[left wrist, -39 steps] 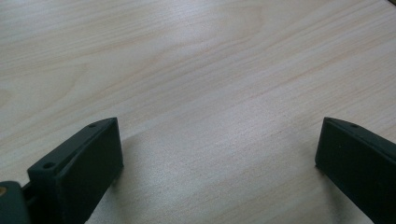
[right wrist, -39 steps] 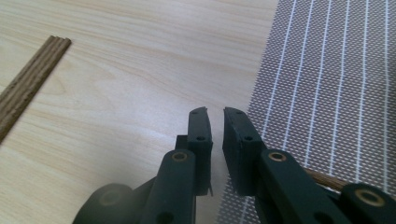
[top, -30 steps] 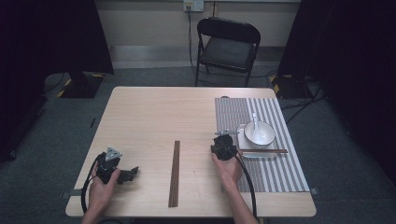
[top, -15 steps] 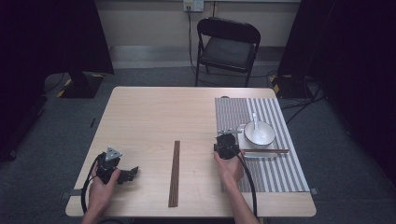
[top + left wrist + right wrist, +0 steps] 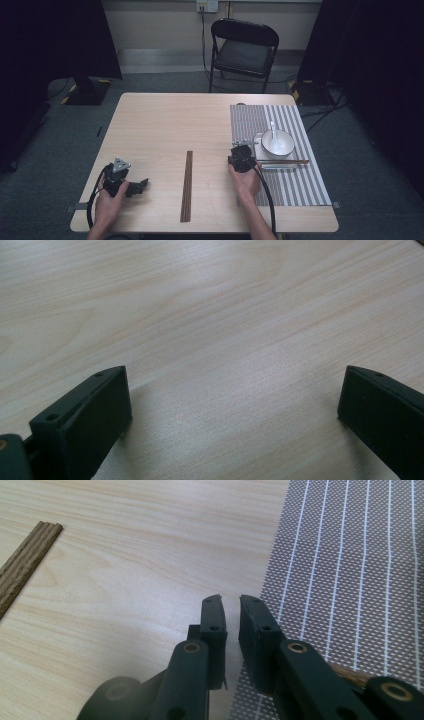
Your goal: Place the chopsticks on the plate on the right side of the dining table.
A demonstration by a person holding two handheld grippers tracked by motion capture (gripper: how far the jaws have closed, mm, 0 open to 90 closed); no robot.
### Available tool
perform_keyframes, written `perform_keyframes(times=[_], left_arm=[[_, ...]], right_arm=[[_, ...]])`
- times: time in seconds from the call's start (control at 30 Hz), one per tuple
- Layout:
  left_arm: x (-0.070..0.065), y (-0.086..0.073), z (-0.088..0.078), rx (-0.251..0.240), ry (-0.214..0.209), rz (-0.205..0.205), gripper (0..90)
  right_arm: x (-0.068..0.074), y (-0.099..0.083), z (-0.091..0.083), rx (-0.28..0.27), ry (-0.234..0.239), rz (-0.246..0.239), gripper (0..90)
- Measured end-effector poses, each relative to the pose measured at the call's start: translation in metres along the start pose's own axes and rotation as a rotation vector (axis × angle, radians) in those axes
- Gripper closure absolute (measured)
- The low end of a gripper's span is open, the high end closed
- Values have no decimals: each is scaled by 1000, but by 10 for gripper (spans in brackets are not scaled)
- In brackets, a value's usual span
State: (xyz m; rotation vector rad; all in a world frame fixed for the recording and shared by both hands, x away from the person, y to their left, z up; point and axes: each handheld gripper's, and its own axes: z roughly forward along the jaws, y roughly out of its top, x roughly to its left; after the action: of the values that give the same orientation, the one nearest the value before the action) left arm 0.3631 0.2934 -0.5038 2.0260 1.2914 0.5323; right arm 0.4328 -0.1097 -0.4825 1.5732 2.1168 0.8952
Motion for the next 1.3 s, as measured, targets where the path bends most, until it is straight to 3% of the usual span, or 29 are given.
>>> perform_keyframes(times=[0.27,0.6,1.17,1.23,1.3], left_arm=[[0,0,0,-1,0,-1,1],[0,0,0,0,0,-1,1],[0,0,0,2,0,4,1],[0,0,0,0,0,-1,1],[0,0,0,0,0,0,1]], right_arm=[[7,-2,-2,0,31,-15,807],[1,-2,-2,26,12,8,808],[0,-1,-2,18,8,-7,808],[0,-1,-3,43,-20,0,808],[-1,-1,-3,42,-18,9,808]])
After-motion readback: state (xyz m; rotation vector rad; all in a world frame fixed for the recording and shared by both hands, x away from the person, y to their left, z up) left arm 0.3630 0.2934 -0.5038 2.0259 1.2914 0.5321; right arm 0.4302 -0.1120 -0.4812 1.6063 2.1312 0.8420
